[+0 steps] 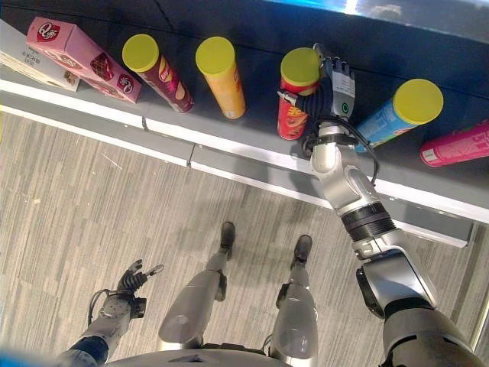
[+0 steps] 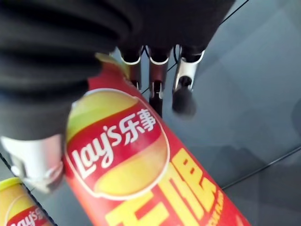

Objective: Put the goods on the table back onto the shelves and tidy them up.

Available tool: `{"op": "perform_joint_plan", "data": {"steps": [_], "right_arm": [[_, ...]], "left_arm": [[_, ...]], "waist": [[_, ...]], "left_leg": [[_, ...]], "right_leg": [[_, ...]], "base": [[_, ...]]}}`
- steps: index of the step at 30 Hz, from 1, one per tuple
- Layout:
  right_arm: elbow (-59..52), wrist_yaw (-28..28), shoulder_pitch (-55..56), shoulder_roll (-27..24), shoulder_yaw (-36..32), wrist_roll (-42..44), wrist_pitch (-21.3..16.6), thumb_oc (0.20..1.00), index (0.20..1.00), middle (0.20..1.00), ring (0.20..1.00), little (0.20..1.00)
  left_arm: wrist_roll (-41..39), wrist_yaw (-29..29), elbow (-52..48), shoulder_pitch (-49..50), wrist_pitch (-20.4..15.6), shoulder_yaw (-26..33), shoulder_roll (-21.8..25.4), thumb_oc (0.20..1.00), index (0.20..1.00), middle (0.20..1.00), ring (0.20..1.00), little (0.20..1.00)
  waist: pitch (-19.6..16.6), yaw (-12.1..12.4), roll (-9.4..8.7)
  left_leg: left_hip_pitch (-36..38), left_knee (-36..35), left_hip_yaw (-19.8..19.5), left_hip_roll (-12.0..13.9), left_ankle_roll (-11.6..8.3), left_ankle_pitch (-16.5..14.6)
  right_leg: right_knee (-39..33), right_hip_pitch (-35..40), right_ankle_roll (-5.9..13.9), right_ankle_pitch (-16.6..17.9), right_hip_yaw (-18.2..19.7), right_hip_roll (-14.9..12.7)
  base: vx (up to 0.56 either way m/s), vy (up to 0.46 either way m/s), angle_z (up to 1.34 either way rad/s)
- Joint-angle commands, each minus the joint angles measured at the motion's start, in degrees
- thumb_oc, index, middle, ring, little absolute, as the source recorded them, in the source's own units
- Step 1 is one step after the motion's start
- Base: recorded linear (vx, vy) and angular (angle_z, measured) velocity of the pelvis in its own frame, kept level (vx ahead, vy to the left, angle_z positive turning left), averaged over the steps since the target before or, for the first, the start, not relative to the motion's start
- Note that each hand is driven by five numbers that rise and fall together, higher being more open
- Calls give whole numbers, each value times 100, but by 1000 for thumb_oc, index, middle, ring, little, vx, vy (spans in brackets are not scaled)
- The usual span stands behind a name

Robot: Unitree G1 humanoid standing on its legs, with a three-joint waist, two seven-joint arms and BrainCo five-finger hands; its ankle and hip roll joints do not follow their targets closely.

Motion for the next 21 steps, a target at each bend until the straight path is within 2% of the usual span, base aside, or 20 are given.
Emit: {"op": "perform_joint_plan", "data": {"steps": [1, 4, 12, 13, 16, 21], "right_arm": [[-233, -354, -240, -70, -209, -338, -108, 1000, 1000, 1000, 1000, 1000], [-346, -396, -149, -25, -265, -370, -107, 1000, 1000, 1000, 1000, 1000], [-1555, -292, 726, 314, -442, -412, -330, 1000, 1000, 1000, 1000, 1000], [-2157, -15, 1092, 277, -485, -273, -566, 1000, 1000, 1000, 1000, 1000], [-2454, 319, 1355, 187, -443, -119, -672, 1000, 1000, 1000, 1000, 1000], [-3038, 1285, 2300, 42, -413, 563, -1008, 1000, 1000, 1000, 1000, 1000]], "left_arm": [[-121, 135, 295, -192, 10, -222, 63, 1000, 1000, 1000, 1000, 1000], [-119, 146, 304, -220, 20, -206, 59, 1000, 1000, 1000, 1000, 1000], [-74, 216, 379, -298, 104, -107, -26, 1000, 1000, 1000, 1000, 1000], [-15, 212, 455, -320, 155, -10, -9, 1000, 1000, 1000, 1000, 1000], [55, 212, 489, -310, 211, 61, 18, 1000, 1000, 1000, 1000, 1000], [270, 100, 578, -171, 285, 286, 65, 1000, 1000, 1000, 1000, 1000]], "waist": [[-193, -7, -75], [-202, -33, -81], [-292, -224, -193], [-380, -324, -298], [-465, -376, -386], [-763, -555, -656]], "left_leg": [[56, 30, 215, -150, -178, -361], [62, 28, 232, -144, -177, -369], [186, 32, 297, -90, -167, -417], [267, 37, 329, -50, -163, -450], [359, 44, 367, -17, -155, -489], [783, 85, 517, 51, -105, -667]], "right_leg": [[385, 121, 450, -447, 233, -391], [383, 120, 448, -448, 254, -390], [379, 206, 439, -479, 270, -366], [381, 274, 441, -490, 285, -349], [387, 350, 436, -506, 300, -334], [441, 673, 422, -623, 339, -282]], "base": [[0, 0, 0], [0, 0, 0], [-7, 5, -1], [0, 0, 0], [17, -4, -5], [52, 3, -14]]}}
